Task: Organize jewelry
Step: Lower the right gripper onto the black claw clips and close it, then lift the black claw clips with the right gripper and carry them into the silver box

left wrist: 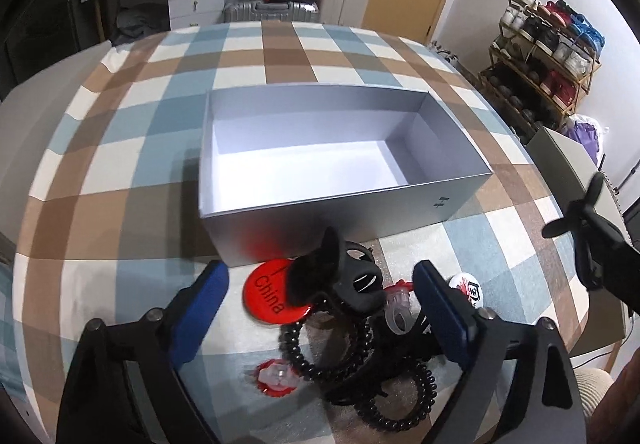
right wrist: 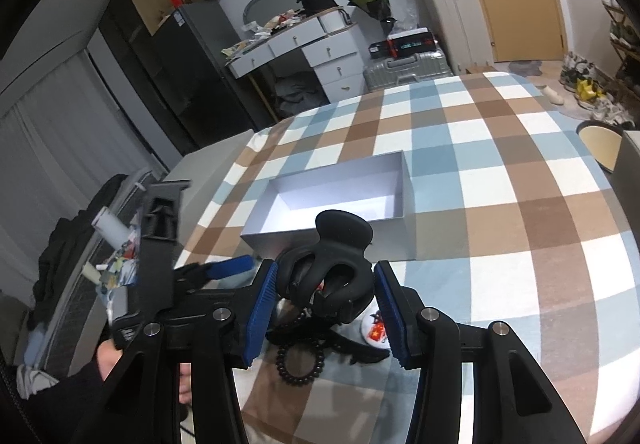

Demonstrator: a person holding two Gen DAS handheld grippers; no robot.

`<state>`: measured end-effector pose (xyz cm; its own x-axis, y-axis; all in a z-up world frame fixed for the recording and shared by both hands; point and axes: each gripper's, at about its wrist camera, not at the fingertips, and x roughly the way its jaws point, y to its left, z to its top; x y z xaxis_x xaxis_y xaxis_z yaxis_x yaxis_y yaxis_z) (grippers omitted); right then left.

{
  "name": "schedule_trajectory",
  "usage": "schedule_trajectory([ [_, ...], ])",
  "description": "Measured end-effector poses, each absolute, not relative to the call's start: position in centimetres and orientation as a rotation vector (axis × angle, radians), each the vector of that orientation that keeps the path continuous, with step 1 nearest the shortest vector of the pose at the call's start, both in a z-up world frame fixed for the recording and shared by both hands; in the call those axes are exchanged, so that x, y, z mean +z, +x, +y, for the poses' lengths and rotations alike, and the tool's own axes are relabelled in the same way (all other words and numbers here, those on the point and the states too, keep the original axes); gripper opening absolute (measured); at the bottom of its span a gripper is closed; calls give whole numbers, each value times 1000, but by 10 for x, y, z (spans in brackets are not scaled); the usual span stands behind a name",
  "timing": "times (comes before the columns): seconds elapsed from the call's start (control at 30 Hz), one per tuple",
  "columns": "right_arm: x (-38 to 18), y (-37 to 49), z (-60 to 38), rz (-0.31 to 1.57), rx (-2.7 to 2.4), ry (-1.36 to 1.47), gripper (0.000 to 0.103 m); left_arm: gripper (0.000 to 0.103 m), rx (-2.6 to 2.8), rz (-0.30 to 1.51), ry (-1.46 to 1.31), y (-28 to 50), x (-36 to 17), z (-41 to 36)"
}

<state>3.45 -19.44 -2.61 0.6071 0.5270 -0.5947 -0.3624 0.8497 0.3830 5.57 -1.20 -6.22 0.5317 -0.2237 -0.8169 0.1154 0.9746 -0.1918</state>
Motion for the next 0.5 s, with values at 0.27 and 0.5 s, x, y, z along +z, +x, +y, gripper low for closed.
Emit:
schedule_trajectory([
  [0.27, -24, 32, -194, 753, 541, 237, 48, 49, -253, 1047, -166, 61, -69, -14],
  [0.5, -25, 31, -192, 753, 546, 234, 48, 49, -255, 1041, -158, 57, -68, -15],
])
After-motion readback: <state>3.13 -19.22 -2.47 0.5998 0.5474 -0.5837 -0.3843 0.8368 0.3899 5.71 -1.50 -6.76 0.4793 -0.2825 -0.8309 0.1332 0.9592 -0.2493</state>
